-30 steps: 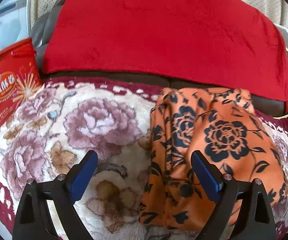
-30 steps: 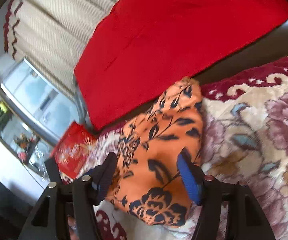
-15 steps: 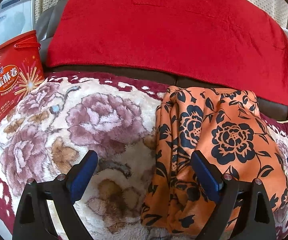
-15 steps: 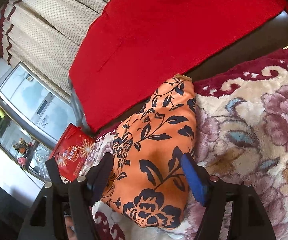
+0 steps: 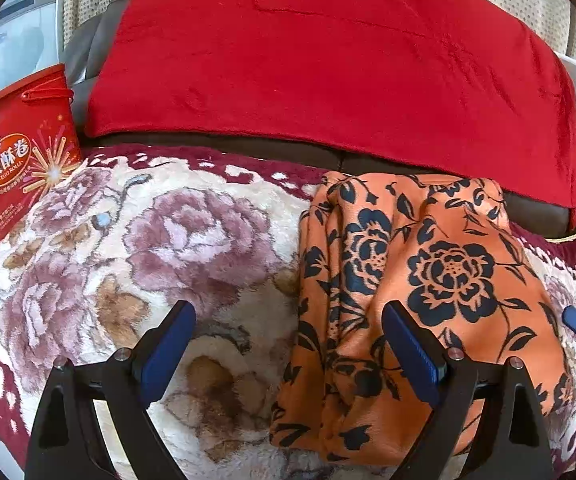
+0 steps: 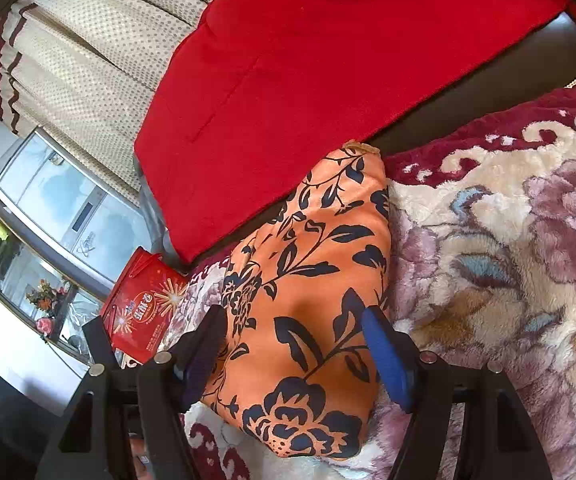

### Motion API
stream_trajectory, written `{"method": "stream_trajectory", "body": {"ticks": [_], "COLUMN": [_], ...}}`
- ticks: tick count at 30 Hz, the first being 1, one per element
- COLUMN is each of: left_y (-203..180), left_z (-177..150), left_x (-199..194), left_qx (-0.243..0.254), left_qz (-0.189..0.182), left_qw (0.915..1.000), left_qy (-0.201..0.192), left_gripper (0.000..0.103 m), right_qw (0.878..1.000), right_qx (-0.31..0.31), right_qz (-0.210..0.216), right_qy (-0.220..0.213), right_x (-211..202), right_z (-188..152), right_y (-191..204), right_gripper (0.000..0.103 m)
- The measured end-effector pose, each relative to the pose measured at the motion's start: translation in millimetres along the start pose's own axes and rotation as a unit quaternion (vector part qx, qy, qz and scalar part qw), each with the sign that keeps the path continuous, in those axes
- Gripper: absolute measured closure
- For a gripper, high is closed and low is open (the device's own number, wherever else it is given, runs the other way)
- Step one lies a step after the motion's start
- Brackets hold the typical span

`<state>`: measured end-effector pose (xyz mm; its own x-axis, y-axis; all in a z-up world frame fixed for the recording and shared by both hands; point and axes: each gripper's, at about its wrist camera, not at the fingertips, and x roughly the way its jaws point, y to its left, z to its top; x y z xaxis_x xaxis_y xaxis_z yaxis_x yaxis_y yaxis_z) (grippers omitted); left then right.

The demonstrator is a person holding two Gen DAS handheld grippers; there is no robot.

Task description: Fold small clothes

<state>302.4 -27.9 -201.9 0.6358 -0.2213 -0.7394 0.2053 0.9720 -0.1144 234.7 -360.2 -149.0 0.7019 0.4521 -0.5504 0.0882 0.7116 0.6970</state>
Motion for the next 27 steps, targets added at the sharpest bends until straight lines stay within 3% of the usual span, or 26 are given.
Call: {"method": "stream_trajectory", "body": {"ticks": [7,14,18,27], "left_y": [-3.0,9.2,16.5,8.8], "left_z": [-2.5,-9.1,-12.4,-13.9], "left_x": [13.3,39.4,48.4,52.0], "left_qx": [-0.008,-0.067,-0.1,-0.107], "left_qz": [-0.058,-0.142,-0.178,-0.209], "left_qw": [0.9968,0.9788,0.9677,0.963], "left_qy": [0.054,0.132,0.149,0.132], "left_gripper": [0.009,0.009,0.009,0.009], "right_qw": [1.0,0.999,0.999,0.998], "right_qx": [0.015,0.038,0.035,0.049], "right_qz": [0.002,0.004,-0.006,-0.007], "right_qy": [0.009,0.028,0.031,0.036], "right_x": [3.3,15.6,21.3,40.6], "right_z": [0.9,0.6,0.4,1.7], "right_y": [-6.4,-14.0,-14.0,-20.9], "right_gripper": [0.029,0.029,0.029,0.019]}}
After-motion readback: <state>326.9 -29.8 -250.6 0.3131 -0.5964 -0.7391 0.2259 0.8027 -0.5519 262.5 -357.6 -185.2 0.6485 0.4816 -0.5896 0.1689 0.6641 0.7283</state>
